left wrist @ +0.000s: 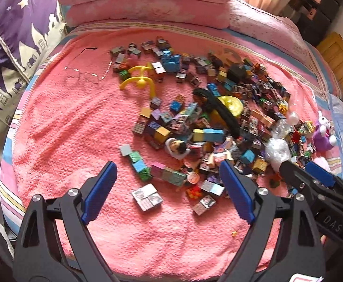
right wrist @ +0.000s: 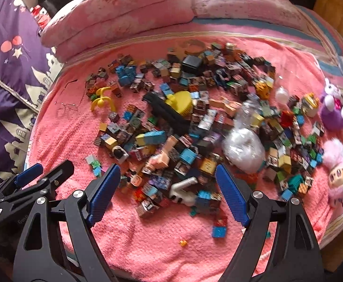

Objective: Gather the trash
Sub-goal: 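Move the right gripper toward the clear plastic bag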

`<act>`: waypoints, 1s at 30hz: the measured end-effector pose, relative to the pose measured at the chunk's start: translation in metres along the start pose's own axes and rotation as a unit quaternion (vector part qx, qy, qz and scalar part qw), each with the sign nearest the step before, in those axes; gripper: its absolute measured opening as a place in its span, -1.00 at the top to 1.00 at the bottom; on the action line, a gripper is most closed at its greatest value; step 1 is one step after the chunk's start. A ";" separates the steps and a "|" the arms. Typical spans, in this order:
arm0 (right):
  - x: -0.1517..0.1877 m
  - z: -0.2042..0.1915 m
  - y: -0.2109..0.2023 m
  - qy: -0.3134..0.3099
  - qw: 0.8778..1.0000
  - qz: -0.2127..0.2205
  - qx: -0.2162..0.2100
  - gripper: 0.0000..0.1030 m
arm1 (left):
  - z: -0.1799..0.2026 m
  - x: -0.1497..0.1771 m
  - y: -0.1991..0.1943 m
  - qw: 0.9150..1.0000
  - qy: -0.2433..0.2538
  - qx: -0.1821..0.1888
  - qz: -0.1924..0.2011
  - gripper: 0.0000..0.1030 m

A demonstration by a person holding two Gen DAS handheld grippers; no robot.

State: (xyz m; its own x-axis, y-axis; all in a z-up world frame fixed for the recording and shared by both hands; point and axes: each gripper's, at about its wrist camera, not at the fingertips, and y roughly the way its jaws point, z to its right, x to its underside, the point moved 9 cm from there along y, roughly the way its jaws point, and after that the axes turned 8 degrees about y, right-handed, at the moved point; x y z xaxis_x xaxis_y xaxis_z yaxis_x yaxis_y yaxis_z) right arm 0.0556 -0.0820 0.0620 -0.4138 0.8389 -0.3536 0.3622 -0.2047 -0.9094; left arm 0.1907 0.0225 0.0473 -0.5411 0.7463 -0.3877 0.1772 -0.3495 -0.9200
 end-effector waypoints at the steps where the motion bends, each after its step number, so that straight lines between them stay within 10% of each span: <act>1: -0.001 -0.005 0.003 -0.005 1.000 -0.002 -0.002 -0.60 | -0.006 0.000 0.002 1.000 -0.004 -0.001 -0.002 -0.65; 30: -0.002 -0.030 0.073 -0.040 0.997 -0.062 0.014 -0.60 | -0.039 0.007 0.061 0.997 -0.049 -0.005 -0.052 -0.65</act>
State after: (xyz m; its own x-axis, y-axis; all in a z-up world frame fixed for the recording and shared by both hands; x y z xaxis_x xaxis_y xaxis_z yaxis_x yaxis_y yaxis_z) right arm 0.1082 -0.0836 0.0029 -0.5194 0.8162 -0.2530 0.2808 -0.1166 -0.9526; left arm 0.2299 0.0286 -0.0132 -0.6345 0.7191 -0.2833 0.1239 -0.2672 -0.9556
